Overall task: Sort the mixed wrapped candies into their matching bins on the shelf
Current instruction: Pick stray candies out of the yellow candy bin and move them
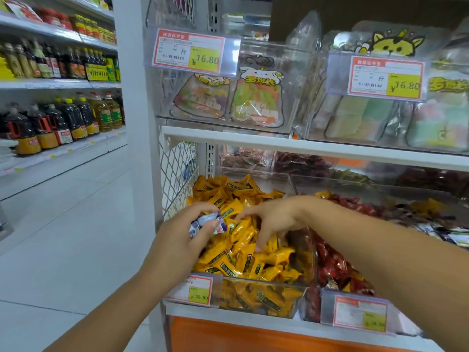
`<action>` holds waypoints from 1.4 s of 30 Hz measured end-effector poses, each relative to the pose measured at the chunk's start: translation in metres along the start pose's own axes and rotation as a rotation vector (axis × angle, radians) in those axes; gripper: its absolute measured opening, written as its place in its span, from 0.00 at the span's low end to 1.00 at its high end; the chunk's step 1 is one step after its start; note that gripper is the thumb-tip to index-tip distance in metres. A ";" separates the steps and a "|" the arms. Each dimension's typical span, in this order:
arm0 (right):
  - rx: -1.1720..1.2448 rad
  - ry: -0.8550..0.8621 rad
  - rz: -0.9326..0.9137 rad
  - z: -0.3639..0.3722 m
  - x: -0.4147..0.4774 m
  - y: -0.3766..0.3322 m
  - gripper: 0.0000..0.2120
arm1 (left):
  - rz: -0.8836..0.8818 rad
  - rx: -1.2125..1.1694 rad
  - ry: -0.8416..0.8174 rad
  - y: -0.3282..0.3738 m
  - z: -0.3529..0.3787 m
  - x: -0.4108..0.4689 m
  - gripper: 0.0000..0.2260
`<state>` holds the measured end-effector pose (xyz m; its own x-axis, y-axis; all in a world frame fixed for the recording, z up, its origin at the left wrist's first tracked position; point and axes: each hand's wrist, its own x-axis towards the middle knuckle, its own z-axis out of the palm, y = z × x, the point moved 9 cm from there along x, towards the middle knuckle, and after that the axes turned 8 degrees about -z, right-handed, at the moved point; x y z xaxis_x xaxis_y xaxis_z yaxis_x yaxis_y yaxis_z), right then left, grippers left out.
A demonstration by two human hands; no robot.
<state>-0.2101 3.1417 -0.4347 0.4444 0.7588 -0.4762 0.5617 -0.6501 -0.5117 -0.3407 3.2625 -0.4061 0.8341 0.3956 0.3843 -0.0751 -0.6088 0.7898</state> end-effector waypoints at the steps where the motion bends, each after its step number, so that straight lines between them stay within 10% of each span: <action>1: 0.087 -0.021 -0.051 -0.006 -0.005 -0.007 0.35 | 0.000 -0.017 0.013 0.001 -0.001 0.000 0.06; 7: -0.167 0.277 -0.109 -0.078 -0.024 -0.016 0.15 | 0.002 -0.005 0.007 0.003 -0.001 -0.003 0.06; 11: -0.544 0.288 0.062 -0.081 0.002 0.000 0.23 | -0.010 -0.002 -0.008 0.000 0.001 0.000 0.06; 21: -0.467 0.160 0.088 -0.037 0.031 0.026 0.30 | -0.048 0.011 -0.029 -0.003 0.003 0.001 0.06; 26: 0.185 0.211 -0.042 -0.060 0.003 0.012 0.31 | -0.060 -0.003 -0.027 -0.004 0.002 0.002 0.06; 33: 0.028 0.201 0.276 -0.053 0.027 0.046 0.46 | -0.064 -0.013 -0.045 -0.002 0.002 -0.001 0.06; 42: 0.080 0.066 0.190 -0.038 0.038 0.046 0.50 | -0.054 -0.002 -0.057 -0.006 0.004 0.001 0.06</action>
<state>-0.1410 3.1425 -0.4492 0.5832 0.6213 -0.5233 0.4071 -0.7810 -0.4736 -0.3376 3.2635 -0.4122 0.8669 0.3880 0.3130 -0.0302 -0.5859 0.8098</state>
